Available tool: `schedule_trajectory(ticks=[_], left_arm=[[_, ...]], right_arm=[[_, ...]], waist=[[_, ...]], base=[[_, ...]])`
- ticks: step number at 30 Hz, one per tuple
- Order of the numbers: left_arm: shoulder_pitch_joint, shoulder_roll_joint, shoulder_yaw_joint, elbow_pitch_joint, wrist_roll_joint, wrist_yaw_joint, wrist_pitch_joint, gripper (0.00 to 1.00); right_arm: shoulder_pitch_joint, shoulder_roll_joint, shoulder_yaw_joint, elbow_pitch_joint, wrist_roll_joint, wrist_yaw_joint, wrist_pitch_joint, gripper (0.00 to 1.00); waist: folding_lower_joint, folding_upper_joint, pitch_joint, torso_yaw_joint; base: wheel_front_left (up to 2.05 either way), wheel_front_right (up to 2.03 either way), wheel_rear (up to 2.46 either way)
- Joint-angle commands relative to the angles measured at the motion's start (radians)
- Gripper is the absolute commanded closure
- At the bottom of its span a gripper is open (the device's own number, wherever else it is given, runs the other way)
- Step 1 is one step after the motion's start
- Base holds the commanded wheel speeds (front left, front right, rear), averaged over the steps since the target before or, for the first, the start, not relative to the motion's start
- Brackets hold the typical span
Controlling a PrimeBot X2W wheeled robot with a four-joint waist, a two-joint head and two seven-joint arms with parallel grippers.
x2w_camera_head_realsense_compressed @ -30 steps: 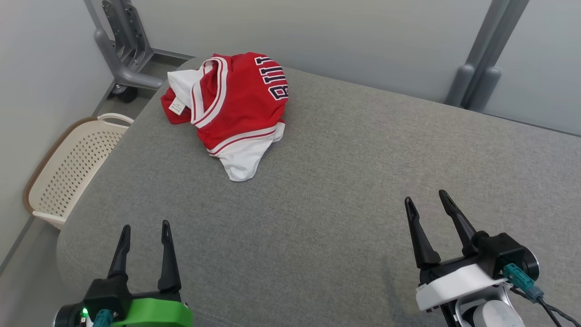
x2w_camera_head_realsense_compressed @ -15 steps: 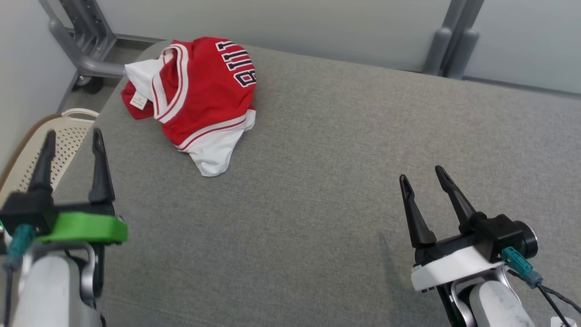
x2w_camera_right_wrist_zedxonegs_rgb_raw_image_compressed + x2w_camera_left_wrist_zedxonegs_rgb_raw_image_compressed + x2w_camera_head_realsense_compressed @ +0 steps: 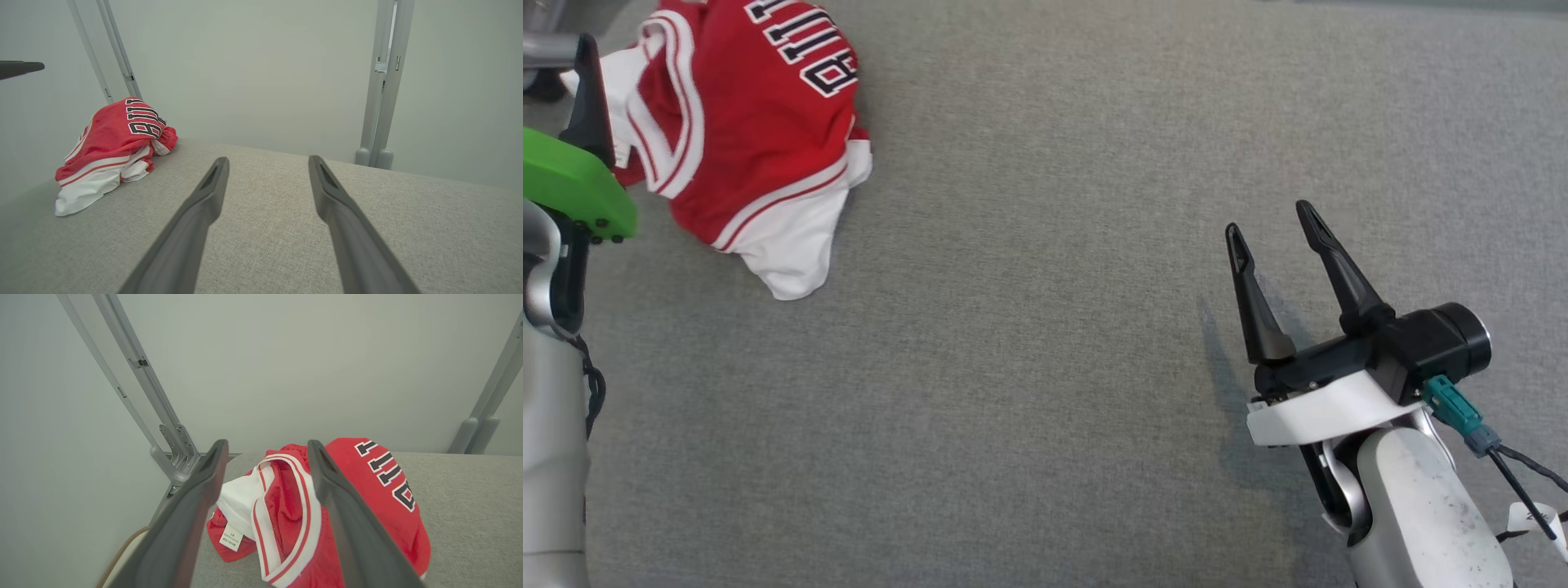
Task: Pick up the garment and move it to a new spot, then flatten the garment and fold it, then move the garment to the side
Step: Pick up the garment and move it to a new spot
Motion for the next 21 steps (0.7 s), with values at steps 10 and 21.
schedule_trajectory(ticks=[10,21], left_arm=[[-0.127,0.082,-0.082,0.155,-0.133,-0.010,0.114,0.00],[-0.154,0.100,-0.109,0.271,-0.159,-0.010,0.076,0.53]], right_arm=[[-0.064,-0.004,-0.009,-0.026,-0.014,0.000,-0.003,0.00],[-0.075,-0.004,-0.017,-0.024,-0.018,0.000,-0.003,0.00]], waist=[[-0.0001,0.0102,0.223,-0.157],[-0.0001,0.0102,0.260,-0.176]], base=[[0.00,0.00,0.00],[0.00,0.00,0.00]])
